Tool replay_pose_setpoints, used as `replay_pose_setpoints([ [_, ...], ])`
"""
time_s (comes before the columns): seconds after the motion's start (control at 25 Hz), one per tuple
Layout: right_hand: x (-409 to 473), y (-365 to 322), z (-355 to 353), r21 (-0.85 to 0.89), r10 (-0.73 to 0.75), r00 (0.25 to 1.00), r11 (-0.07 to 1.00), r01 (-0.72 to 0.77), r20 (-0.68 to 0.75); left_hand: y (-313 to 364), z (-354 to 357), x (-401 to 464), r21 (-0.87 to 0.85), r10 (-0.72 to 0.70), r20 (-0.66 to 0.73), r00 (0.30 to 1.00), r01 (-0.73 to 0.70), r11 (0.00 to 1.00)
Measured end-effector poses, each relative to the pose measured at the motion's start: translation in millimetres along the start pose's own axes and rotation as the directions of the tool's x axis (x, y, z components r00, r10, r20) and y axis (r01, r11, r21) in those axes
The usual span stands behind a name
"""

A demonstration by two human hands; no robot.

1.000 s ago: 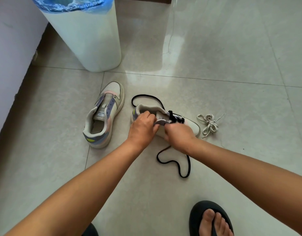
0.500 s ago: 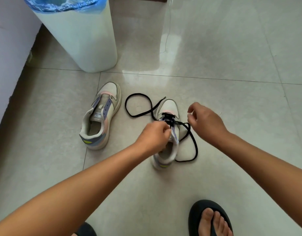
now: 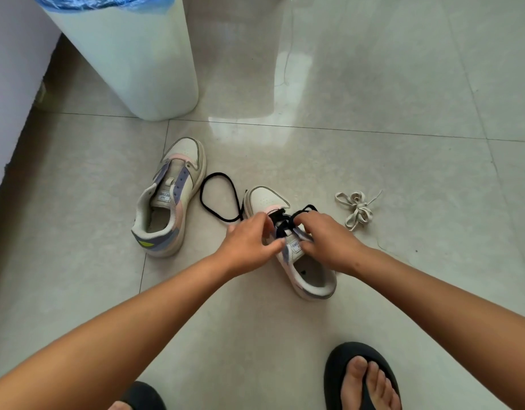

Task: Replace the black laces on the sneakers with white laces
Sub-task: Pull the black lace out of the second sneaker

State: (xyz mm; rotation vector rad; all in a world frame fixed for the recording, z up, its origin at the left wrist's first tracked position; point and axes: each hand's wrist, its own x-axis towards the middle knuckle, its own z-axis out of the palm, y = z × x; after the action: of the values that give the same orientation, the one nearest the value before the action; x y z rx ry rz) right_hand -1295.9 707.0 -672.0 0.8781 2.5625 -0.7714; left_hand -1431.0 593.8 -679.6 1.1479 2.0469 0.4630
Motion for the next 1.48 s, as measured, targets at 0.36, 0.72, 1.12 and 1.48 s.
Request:
replay_pose_setpoints([
  [0.36,14,-6,-17,0.494,-0.016,0.953,0.858,-0.143,0.303,26,-22,6,-0.559,-0.053,0.195,0.979,0.155,0.814],
  [0.72,41,-17,-52,0.937,0.235,0.967,0.306,-0.166,0.094,33,-64,28,-0.048,0.047,-0.376,0.926,-0.070,0.996],
  [1.12,22,-11,-20,0.135,0.018,0.983,0.990,-0.044,0.184,49,50,-15,-0.207,-0.390,-0.175,0.904,0.354,0.912],
  [1.48,8,4,-11,0.309,0.078,0.993,0.950,-0.045,-0.093,-7,-12,-17,-0.022,-0.054,-0.270,0.961,0.050,0.999],
])
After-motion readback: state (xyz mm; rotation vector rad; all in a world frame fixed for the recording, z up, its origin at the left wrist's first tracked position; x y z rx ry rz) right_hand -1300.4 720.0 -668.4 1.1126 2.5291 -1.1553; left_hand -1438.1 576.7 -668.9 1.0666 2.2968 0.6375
